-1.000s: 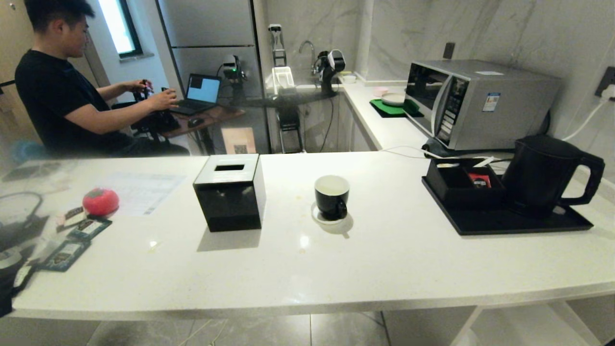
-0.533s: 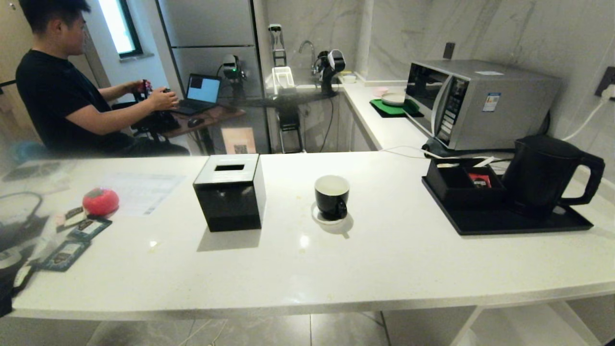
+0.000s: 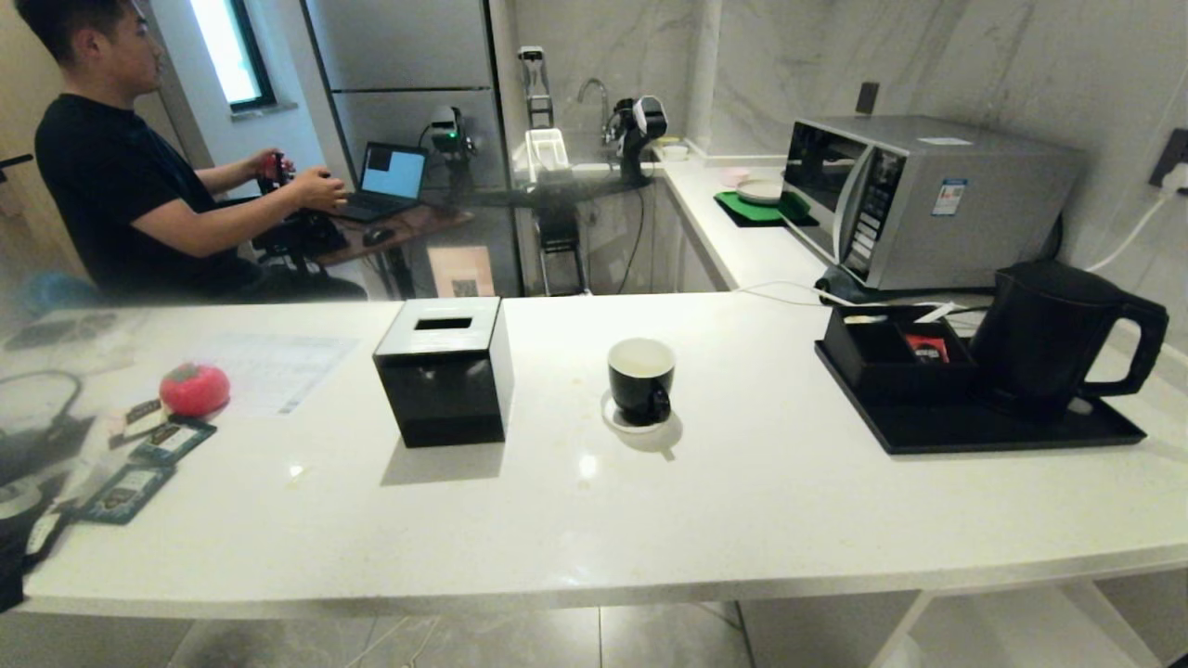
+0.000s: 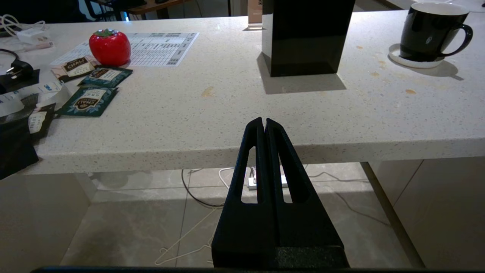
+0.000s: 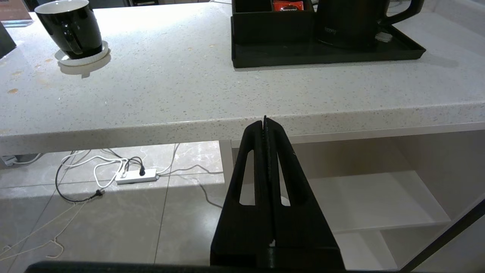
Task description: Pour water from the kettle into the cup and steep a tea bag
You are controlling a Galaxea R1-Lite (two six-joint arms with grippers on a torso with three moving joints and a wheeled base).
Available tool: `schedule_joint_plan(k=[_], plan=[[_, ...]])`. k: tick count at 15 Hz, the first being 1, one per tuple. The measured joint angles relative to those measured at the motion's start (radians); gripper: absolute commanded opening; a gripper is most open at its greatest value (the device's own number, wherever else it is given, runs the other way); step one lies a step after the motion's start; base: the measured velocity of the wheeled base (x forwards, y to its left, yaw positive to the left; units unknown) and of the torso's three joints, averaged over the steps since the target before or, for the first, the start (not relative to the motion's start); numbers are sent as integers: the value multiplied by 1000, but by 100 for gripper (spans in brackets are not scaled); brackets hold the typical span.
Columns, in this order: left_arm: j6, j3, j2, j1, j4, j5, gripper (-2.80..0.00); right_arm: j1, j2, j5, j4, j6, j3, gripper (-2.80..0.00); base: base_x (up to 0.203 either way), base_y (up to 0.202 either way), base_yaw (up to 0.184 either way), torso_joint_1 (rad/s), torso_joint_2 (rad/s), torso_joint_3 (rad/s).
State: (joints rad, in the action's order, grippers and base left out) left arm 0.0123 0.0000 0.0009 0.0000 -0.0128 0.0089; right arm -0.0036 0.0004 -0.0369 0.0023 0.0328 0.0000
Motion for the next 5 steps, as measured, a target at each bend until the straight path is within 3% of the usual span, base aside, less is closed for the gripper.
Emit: schedule_joint_plan(k=[5], plan=[[0,0,0,0,-1,0,-280,-1,0,-24,0,37,0,-280,0,0,0,0,0,0]])
